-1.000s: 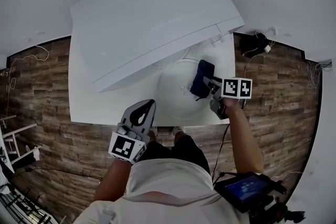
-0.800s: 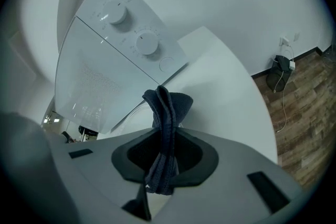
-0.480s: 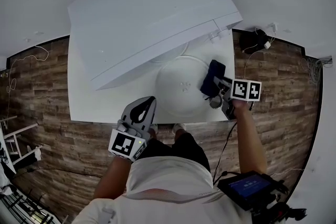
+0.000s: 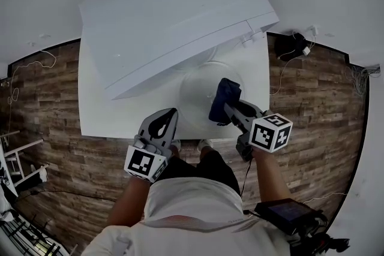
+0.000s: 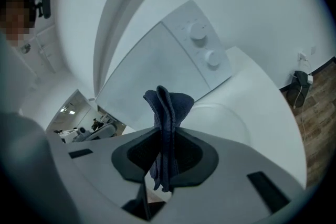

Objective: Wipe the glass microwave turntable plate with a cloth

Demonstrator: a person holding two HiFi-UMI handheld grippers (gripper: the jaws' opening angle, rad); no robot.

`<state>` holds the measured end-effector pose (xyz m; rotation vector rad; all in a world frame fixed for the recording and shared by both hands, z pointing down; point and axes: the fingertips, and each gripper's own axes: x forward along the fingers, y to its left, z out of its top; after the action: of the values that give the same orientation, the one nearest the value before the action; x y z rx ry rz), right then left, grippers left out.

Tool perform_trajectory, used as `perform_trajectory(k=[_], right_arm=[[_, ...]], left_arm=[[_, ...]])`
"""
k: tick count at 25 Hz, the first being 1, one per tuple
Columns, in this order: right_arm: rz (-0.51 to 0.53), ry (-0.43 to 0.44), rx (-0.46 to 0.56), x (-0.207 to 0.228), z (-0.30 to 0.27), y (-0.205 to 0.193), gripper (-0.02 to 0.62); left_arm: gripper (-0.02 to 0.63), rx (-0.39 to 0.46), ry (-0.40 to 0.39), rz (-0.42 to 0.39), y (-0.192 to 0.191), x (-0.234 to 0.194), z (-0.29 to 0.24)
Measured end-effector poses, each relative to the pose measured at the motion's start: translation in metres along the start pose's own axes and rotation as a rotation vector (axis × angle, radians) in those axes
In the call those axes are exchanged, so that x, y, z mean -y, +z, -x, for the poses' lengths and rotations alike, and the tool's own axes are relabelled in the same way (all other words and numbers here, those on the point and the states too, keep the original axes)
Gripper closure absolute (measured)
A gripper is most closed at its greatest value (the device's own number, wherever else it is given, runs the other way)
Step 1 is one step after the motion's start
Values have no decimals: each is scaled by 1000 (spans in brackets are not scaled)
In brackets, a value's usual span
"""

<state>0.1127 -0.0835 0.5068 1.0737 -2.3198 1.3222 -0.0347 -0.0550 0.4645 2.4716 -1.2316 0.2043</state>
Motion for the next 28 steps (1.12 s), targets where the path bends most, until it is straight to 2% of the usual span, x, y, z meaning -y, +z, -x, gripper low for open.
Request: perform_trajectory(k=[5, 10, 13, 18, 28], right_arm=[[-1, 114, -92, -53, -33, -44, 529], [8, 157, -146, -75, -66, -63, 529], [15, 152, -183, -76, -83, -71, 529], [59, 87, -214, -61, -102, -81, 529], [-11, 36, -244, -32, -103, -96, 529]], left_arm=[[597, -10, 15, 9, -8, -5, 4], [597, -16, 38, 15, -13, -15, 13], [597, -19, 58, 21, -15, -23, 18], [597, -27, 65, 25, -16, -26, 20], [597, -39, 41, 31, -22, -21, 14]])
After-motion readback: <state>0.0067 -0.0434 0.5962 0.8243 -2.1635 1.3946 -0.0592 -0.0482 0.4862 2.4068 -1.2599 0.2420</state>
